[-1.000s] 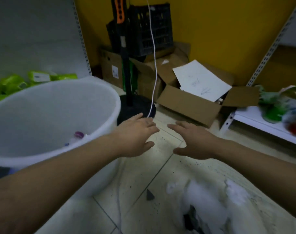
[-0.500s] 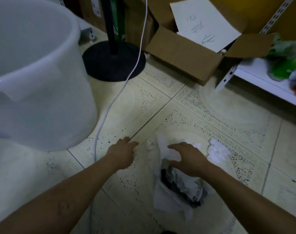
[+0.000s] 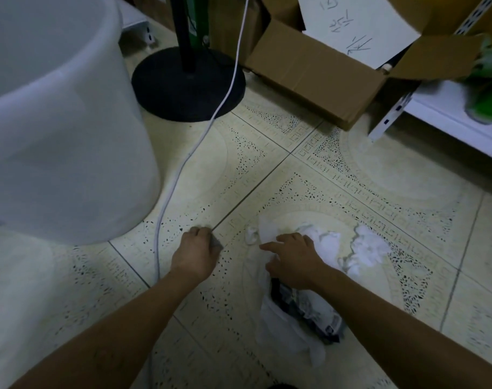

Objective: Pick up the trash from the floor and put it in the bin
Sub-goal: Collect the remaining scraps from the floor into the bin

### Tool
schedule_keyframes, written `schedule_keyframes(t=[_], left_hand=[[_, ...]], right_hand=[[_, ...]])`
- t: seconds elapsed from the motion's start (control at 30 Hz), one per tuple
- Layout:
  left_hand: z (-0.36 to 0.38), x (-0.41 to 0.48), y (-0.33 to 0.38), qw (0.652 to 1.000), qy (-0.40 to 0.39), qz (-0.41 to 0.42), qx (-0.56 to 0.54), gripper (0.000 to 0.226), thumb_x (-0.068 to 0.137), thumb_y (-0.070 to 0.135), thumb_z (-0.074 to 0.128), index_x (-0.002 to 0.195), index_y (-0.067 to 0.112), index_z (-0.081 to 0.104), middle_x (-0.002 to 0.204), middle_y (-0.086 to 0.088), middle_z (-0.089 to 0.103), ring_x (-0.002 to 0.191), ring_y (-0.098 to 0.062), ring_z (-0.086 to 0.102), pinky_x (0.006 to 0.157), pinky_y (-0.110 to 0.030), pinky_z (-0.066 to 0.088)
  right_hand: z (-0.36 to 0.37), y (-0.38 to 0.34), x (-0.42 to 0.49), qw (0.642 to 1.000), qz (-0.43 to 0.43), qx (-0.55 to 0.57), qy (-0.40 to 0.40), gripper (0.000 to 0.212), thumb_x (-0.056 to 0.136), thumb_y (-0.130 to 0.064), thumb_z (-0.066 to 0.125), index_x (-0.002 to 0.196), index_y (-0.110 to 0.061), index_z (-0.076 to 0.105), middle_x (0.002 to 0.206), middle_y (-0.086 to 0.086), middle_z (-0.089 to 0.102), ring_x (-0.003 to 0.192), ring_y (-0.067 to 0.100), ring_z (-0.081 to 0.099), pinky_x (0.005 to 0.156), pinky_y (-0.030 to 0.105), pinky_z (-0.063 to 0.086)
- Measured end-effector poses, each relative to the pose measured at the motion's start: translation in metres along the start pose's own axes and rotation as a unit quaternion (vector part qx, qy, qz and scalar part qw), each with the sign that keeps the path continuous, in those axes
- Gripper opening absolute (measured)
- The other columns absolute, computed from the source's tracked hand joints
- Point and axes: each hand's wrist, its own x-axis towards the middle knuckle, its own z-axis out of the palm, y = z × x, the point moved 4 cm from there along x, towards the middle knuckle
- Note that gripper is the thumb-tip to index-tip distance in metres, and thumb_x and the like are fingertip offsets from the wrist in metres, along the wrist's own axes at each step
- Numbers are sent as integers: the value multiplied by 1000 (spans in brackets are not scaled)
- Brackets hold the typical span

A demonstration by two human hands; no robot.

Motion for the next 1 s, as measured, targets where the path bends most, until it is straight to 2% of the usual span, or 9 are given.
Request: schedule_keyframes(t=[0.13,0.37,0.57,0.67,0.77,0.83,0.9,0.97,1.0], left_hand=[[3,3,-1,999,10,-46,-14,42,85,35,63,117,11,49,117,-13,49,110,-28,46,81,-40,49],[2,13,-3,991,-11,-121,-47,26,87,30,52,90,5,58,102,-17,53,97,-33,55,79,-44,54],[2,19,-5,984,-40,-150,-89,21,87,29,58,80,8,55,96,-21,60,90,-36,60,76,-41,54],[-1,18,-6,972,-42,-171,-156,12,84,21,61,80,12,53,82,-10,58,79,-28,57,67,-29,45],[-5,14,-4,953,-42,-187,-235,10,82,17,62,81,12,54,72,-5,55,69,-24,53,61,-27,41],[-10,12,1,945,-39,-181,-270,13,80,18,66,79,12,54,71,-6,55,66,-23,51,62,-29,42],[-18,10,9,940,-30,-171,-294,18,78,21,71,75,13,56,70,-7,57,63,-22,52,62,-28,43],[-28,10,19,939,-14,-154,-306,20,74,24,76,78,10,63,71,-6,61,59,-17,53,57,-24,44],[-34,10,24,942,-7,-141,-305,23,73,27,78,80,9,66,70,-4,63,56,-14,53,53,-22,42]], right_hand=[[6,-9,1,999,-19,-26,-20,50,89,-50,45,139,-44,38,151,5,34,140,27,22,114,57,4],[10,-20,-1,998,-39,-25,-47,39,94,-41,42,132,-45,48,147,5,38,138,27,25,114,57,3],[15,-19,3,998,-28,-33,-44,47,93,-43,42,138,-28,45,145,6,40,138,29,27,115,57,0],[15,-19,4,999,-14,-15,-34,48,92,-40,42,136,-21,48,141,8,46,134,29,32,115,55,5],[6,-18,1,997,5,65,31,45,89,-39,50,129,-22,57,135,4,56,126,24,45,115,45,22],[-5,-15,-3,987,18,130,94,41,86,-38,59,123,-22,62,128,0,62,118,20,53,108,35,35],[-15,-12,-9,963,42,223,143,35,83,-35,67,116,-24,66,117,-4,65,102,12,59,89,19,45],[-25,-9,-16,925,65,328,180,27,78,-31,74,103,-28,65,97,-10,64,80,0,58,63,6,43],[-31,-8,-19,908,69,363,196,26,76,-27,77,97,-29,63,90,-10,62,72,-1,56,57,6,41]])
